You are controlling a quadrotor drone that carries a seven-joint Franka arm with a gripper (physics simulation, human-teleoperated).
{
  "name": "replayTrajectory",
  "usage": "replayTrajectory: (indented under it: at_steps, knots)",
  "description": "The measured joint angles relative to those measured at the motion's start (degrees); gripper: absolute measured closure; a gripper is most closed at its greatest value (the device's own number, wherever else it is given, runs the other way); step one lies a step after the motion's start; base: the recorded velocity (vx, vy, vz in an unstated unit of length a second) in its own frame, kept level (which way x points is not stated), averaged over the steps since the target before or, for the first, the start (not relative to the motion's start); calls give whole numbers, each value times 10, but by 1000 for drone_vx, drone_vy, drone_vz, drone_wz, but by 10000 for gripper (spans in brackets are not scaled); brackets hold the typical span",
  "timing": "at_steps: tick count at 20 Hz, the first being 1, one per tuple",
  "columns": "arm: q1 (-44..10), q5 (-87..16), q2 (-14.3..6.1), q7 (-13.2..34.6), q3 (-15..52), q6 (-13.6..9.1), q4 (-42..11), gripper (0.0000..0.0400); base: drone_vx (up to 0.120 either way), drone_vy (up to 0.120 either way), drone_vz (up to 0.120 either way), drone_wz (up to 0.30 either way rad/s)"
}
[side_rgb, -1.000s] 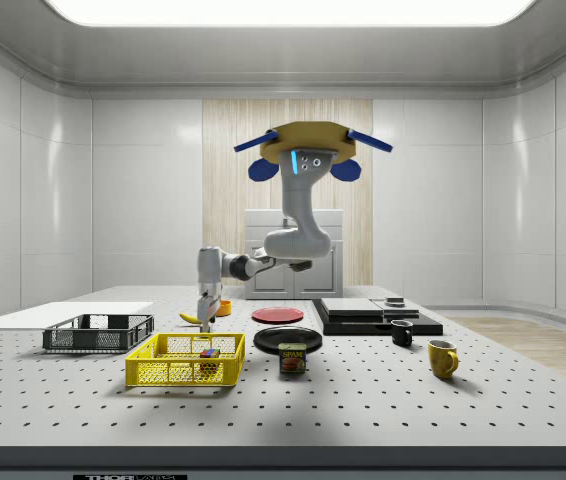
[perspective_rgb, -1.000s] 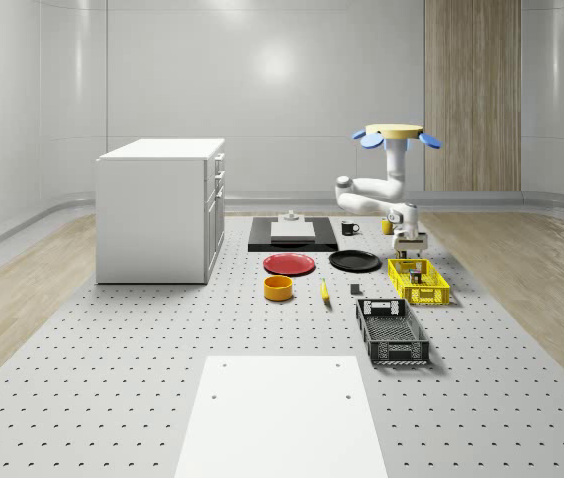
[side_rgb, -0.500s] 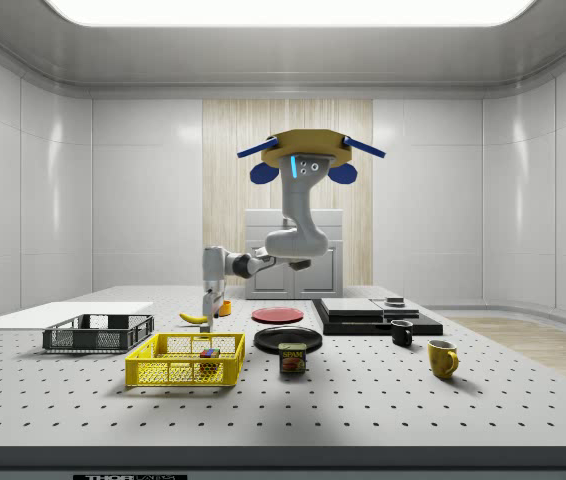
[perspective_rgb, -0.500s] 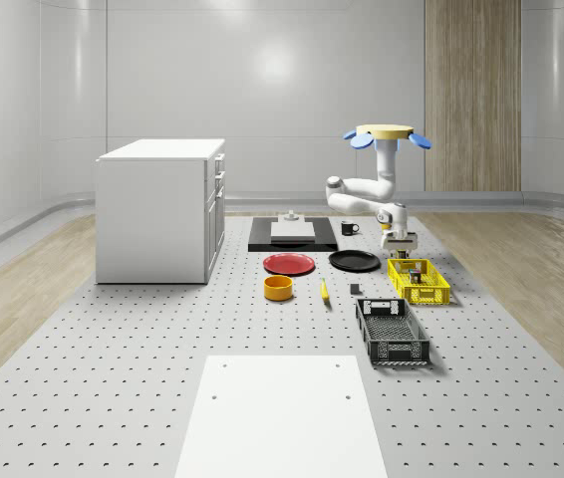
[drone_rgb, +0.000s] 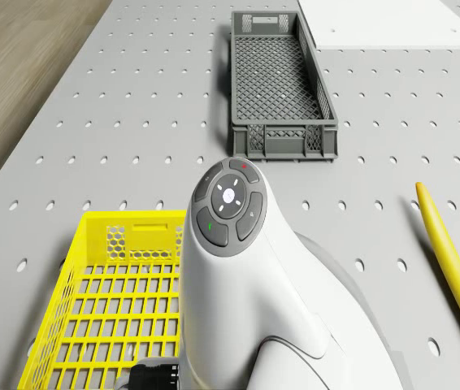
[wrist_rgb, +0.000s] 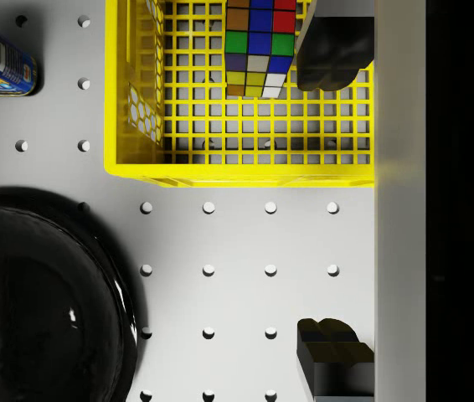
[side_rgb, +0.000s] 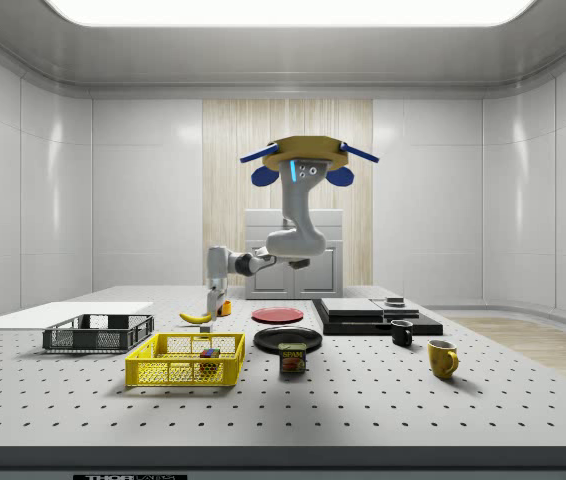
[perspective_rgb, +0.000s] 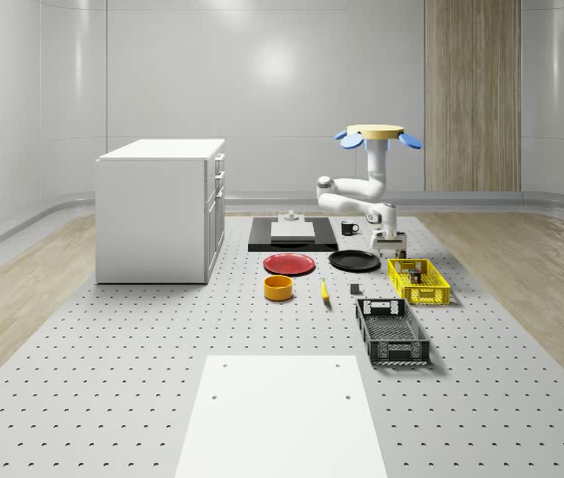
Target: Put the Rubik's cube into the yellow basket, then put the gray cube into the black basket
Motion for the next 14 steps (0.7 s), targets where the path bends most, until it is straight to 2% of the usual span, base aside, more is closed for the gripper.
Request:
replayTrajectory:
  at_steps: [14]
  knots:
    - [0,0,0,0,0,0,0,0,0,-120,0,0]
